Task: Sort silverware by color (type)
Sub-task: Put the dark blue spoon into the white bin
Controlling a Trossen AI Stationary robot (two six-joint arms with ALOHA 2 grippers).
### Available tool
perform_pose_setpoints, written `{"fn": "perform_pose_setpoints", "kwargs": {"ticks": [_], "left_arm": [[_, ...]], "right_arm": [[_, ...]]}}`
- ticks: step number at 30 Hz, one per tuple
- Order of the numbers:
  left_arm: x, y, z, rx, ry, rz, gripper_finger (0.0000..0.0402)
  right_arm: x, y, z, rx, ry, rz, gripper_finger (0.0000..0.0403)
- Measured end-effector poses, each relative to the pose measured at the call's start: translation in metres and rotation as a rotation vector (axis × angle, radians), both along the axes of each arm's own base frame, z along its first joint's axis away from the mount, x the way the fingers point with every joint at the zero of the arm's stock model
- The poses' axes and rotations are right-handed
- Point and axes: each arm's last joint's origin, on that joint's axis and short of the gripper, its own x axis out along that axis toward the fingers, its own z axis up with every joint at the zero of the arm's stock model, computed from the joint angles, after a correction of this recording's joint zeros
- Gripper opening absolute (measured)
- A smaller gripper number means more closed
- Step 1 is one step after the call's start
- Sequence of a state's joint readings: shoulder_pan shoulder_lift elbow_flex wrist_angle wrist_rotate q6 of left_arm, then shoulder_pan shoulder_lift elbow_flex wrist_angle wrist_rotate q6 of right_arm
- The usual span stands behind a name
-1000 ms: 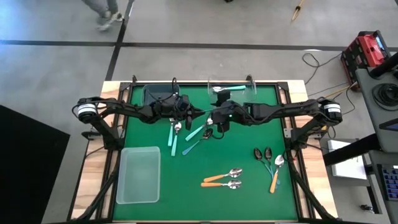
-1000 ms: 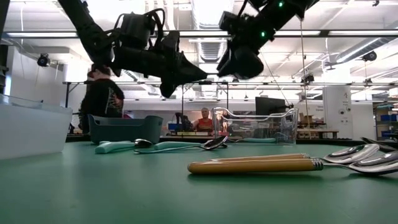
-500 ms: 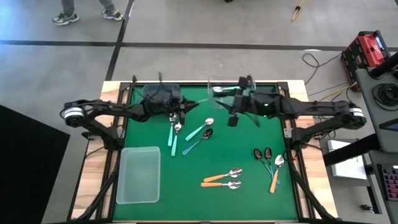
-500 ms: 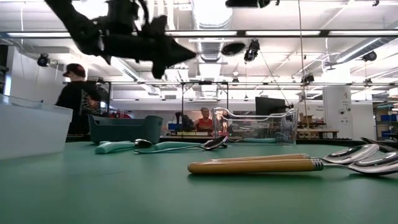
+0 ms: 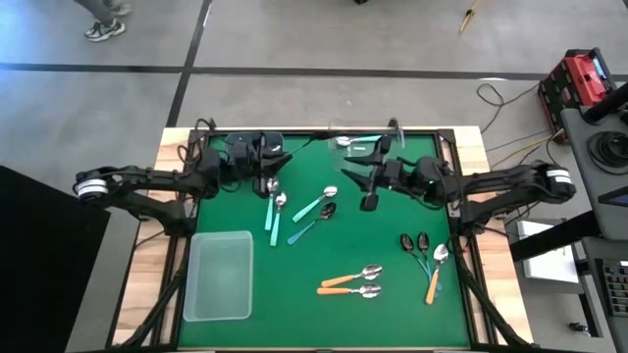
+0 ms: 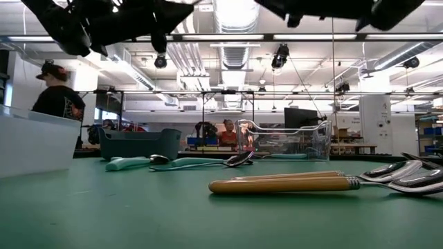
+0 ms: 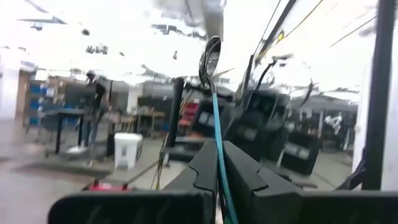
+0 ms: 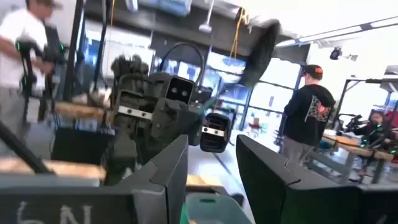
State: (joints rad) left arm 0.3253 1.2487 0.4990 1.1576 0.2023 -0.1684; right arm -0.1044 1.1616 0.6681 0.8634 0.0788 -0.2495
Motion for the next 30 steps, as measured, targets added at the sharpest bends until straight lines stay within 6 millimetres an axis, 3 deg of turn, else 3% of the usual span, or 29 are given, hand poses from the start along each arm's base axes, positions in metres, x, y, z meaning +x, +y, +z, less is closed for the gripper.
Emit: {"fn": "perform_pose_setpoints", "kwargs": {"ticks": [6,15,22,30], "left_arm": [[0.006,-0.008,-0.001,0.040,-0.097,-0.054,0.0000],[0.017,-0.009,-0.015,0.047,-0.167,-0.078,0.0000],[0.023,-0.008,-0.026,0.030,-0.150,-0.074,0.0000],[0.025,-0.007,-0.029,0.021,-0.138,-0.064,0.0000]], "right_arm": [[0.028,-0.007,-0.015,0.073,-0.058,0.012,0.0129],[0.074,-0.009,-0.006,0.085,-0.079,0.131,0.0169],[0.093,-0.013,0.003,0.080,-0.111,0.156,0.0198],[0.110,-0.015,0.006,0.056,-0.122,0.161,0.0177]]}}
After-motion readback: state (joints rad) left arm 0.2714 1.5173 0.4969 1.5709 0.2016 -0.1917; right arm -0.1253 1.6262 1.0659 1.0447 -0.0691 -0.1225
